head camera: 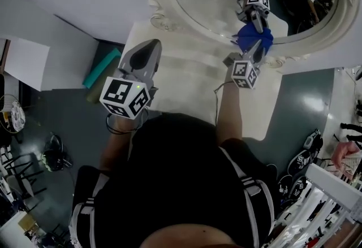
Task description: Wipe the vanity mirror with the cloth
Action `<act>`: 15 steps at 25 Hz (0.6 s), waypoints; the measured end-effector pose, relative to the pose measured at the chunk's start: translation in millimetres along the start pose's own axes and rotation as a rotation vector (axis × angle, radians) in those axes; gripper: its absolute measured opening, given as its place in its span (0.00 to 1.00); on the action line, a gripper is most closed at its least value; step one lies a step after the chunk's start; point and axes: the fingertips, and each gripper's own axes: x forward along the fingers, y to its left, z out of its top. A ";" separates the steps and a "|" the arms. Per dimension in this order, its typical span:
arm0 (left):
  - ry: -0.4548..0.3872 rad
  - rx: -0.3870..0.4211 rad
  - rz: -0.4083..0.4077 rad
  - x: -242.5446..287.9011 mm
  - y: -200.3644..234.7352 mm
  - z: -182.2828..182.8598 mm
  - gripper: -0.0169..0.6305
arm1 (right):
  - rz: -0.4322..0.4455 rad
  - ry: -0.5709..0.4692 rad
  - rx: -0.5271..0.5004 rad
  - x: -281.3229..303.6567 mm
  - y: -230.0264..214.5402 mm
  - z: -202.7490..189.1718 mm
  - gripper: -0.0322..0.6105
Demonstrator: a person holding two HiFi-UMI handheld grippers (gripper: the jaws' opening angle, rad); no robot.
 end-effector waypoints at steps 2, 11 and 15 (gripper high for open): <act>0.004 -0.004 0.008 1.2 4.4 1.5 0.04 | 0.001 -0.024 0.032 1.6 3.2 2.7 0.13; 0.003 -0.031 -0.029 25.5 -1.1 1.2 0.04 | 0.136 -0.152 0.028 15.2 44.6 50.0 0.13; -0.001 -0.031 -0.048 27.7 -7.8 0.3 0.04 | 0.179 -0.204 0.046 19.1 64.3 72.2 0.13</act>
